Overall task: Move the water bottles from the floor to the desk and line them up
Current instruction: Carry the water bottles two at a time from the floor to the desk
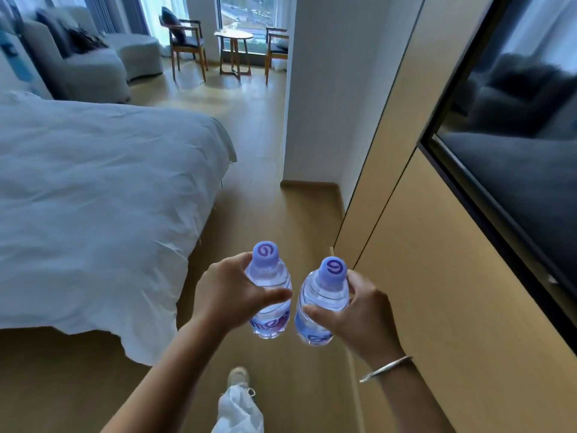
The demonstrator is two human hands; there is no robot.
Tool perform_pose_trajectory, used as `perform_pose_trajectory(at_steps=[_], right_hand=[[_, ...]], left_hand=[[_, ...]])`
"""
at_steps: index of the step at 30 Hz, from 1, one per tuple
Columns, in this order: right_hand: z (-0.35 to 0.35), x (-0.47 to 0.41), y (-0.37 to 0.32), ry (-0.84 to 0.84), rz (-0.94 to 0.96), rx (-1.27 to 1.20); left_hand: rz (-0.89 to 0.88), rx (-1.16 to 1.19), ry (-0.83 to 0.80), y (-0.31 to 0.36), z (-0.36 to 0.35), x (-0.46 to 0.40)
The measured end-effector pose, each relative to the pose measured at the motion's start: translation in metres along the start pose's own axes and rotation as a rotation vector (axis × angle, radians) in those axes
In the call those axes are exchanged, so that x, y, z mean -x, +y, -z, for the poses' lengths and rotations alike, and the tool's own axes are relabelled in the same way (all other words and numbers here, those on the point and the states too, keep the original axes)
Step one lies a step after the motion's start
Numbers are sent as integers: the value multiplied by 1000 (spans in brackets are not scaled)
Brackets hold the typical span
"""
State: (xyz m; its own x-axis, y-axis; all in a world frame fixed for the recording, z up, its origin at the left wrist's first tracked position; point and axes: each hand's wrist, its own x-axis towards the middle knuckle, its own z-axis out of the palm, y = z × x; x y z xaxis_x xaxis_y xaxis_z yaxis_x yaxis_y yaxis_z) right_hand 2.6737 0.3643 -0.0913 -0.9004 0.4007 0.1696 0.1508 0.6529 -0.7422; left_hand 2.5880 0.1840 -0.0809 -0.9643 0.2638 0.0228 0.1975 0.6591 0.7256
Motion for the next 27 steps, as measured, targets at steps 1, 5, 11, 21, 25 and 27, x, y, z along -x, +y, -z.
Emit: perform_pose_trajectory(at_steps=[1, 5, 11, 21, 25, 27], right_hand=[[-9, -23, -2, -7, 7, 1], [-48, -117, -14, -19, 24, -23], [-96, -238, -43, 7, 25, -56], [-149, -422, -43, -30, 70, -57], [-164, -517, -29, -33, 83, -62], [-170, -570, -23, -28, 83, -64]], left_hand=[[-6, -2, 5, -4, 3, -24], [-3, 13, 40, -18, 23, -119], [7, 1, 26, -33, 56, -245], [-27, 3, 55, -54, 58, -437], [-51, -17, 66, -49, 48, -535], [-47, -5, 71, -44, 44, -585]])
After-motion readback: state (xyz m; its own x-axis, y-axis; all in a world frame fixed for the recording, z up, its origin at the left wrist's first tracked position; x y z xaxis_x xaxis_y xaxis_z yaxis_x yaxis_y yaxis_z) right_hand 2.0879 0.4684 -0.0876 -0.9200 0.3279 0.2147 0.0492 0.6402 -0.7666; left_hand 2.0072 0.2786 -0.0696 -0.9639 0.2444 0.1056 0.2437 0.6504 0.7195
